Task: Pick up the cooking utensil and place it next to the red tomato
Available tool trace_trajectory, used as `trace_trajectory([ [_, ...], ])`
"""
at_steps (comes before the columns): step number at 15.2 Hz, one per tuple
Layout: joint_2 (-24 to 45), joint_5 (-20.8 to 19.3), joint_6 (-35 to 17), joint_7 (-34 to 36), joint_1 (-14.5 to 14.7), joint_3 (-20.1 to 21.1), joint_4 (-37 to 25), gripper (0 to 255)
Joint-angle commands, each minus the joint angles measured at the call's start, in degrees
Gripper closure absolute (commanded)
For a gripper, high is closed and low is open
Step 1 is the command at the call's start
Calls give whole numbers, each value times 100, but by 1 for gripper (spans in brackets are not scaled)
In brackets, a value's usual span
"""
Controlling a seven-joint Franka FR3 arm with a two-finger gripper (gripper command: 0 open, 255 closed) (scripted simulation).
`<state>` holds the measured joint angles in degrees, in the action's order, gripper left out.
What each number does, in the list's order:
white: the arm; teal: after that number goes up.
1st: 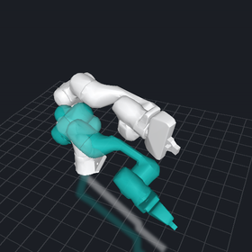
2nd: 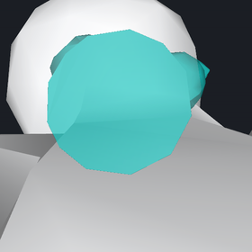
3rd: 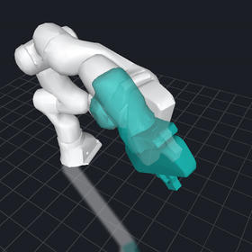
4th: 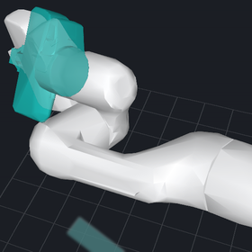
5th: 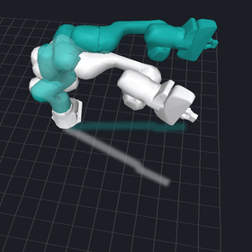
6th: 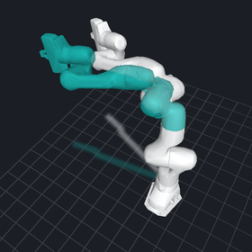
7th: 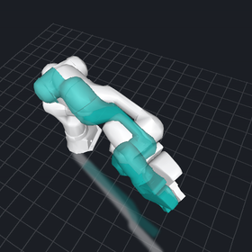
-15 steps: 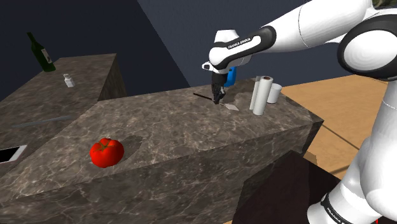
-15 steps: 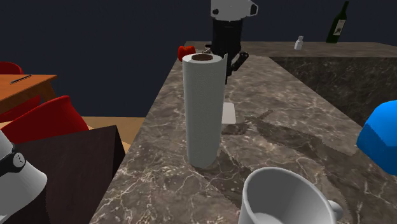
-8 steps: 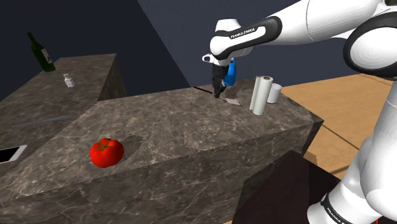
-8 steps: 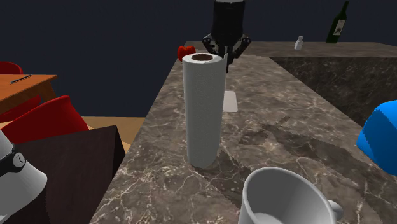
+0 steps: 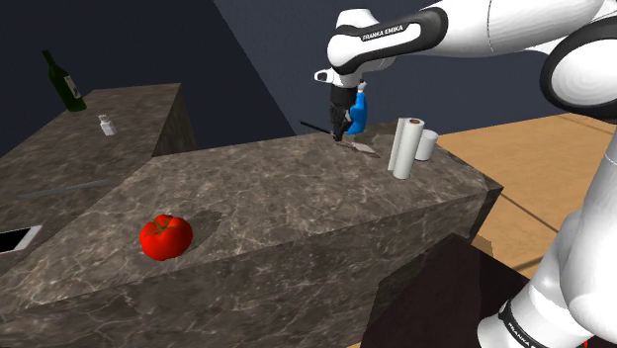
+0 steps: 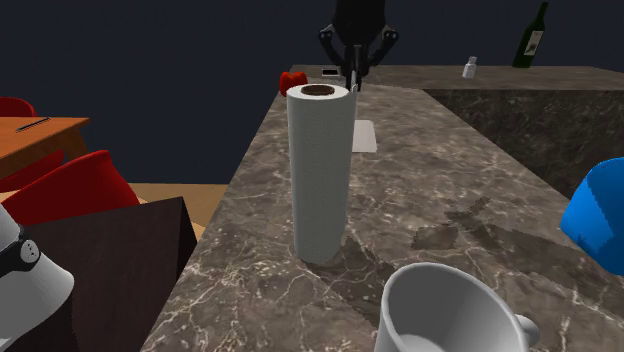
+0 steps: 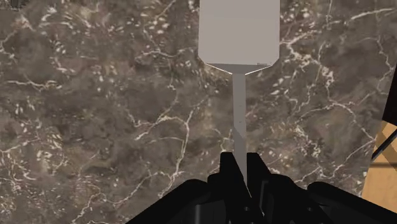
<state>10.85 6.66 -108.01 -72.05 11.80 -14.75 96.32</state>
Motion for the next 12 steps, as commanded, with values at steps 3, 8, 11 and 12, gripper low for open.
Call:
trace_trajectory([
  [3,-99,-51,60,277,163,98,17,255],
  [8,-216,-137,-25,939,553,358,166,255],
  [11,-220,-175,-52,1332,779,516,171,255],
  [12,-210,-186,-58,1462,854,568,158,255],
])
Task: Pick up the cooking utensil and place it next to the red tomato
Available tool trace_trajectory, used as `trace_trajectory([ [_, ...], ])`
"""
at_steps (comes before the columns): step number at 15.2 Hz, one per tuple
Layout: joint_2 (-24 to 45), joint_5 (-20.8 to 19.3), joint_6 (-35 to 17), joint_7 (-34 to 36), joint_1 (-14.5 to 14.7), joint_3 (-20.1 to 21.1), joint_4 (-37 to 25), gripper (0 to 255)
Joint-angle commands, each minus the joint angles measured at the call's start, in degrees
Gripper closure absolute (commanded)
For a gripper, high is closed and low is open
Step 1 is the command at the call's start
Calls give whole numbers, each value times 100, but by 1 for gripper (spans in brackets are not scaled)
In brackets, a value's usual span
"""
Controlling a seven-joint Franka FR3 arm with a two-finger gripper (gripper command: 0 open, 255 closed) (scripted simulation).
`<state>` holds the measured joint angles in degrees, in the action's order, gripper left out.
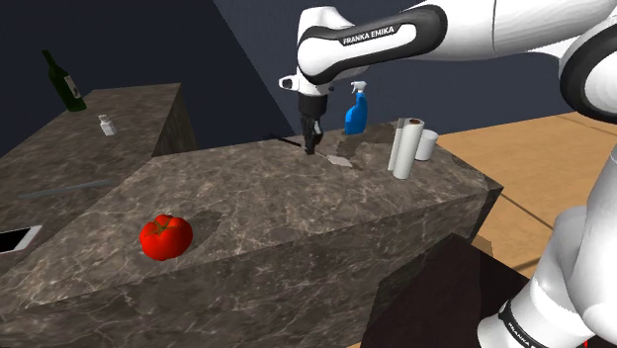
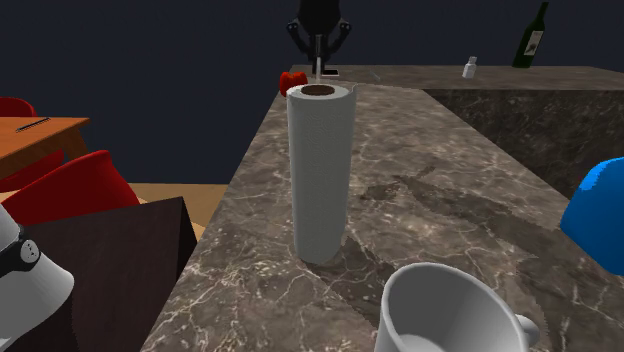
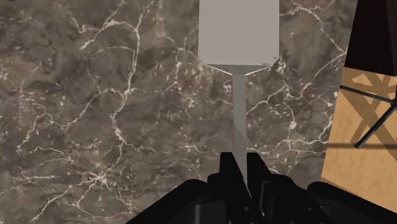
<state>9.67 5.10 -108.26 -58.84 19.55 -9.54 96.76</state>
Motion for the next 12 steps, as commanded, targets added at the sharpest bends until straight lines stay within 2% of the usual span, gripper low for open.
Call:
trace_trajectory([
  [1,-78,-41,-36,270,154,99,94,255],
  [12,440,-163,74,1647,951,635,-610,255],
])
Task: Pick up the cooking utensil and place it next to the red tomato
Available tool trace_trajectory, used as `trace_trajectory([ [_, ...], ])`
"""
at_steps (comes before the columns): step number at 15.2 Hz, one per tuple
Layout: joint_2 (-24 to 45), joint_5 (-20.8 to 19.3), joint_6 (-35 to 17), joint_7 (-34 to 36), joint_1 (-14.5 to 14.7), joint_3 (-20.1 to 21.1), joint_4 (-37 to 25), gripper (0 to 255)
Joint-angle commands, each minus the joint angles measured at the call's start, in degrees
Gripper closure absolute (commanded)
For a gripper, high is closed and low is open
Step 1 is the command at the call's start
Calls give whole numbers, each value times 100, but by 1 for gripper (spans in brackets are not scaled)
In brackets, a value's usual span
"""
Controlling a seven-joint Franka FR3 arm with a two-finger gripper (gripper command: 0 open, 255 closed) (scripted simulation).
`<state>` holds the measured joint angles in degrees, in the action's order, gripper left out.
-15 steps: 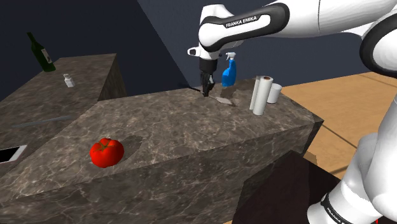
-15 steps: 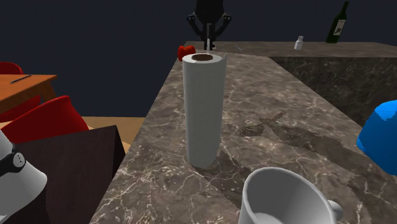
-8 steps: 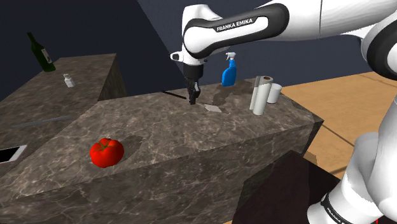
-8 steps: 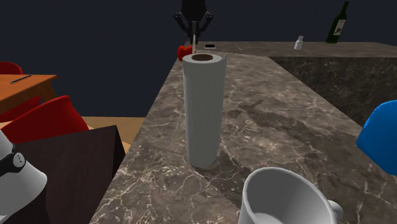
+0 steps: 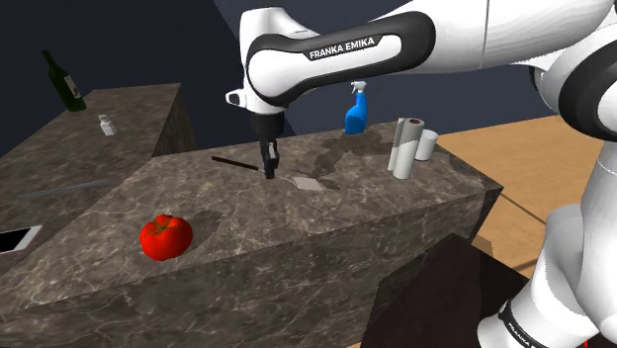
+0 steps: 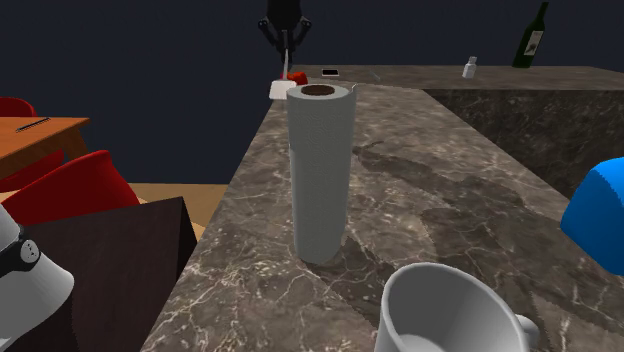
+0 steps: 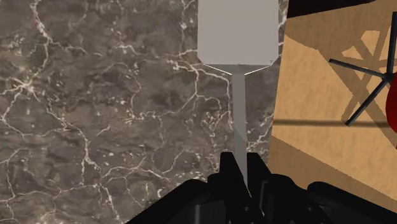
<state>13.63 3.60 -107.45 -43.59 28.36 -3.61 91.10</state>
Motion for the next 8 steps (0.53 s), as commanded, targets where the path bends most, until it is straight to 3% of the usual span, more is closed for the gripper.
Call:
trace_trajectory([
  [1,124,-25,19,242,143,84,-155,255],
  [4,429,-74,131,630,385,214,-589,255],
  [8,448,-69,-169,617,388,213,-308,255],
])
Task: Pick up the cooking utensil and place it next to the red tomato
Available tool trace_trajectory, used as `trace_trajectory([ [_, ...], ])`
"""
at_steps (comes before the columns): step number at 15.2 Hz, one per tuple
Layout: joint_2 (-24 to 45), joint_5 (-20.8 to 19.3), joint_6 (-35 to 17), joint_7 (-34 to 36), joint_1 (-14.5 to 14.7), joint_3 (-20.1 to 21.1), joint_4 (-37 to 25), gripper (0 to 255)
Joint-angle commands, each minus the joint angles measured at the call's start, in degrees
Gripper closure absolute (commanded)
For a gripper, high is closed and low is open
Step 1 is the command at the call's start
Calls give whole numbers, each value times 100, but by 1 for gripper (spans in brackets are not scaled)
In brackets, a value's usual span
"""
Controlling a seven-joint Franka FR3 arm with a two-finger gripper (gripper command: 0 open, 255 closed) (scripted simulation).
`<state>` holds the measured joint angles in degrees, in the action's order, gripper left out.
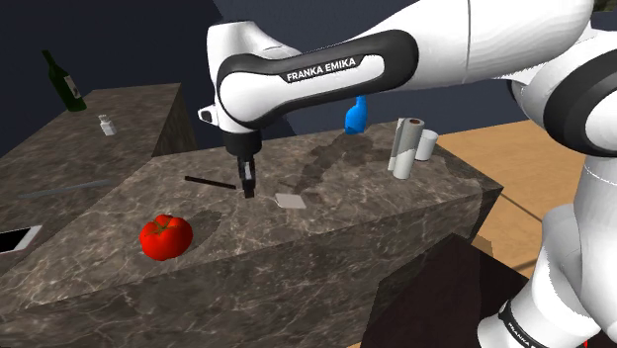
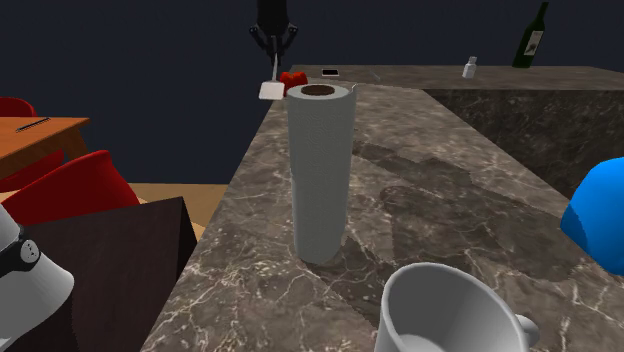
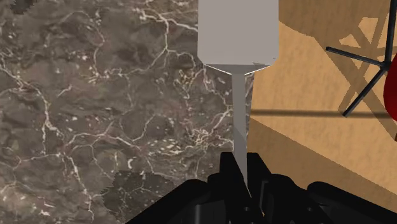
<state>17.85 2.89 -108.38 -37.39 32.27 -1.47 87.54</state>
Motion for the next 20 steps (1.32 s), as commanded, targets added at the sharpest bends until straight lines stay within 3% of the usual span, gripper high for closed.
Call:
trace_trajectory([
  [1,34,4,-149,-6,-2,-1,113,255],
  [20,410,43,-1461,-70,0,12,1051,255],
])
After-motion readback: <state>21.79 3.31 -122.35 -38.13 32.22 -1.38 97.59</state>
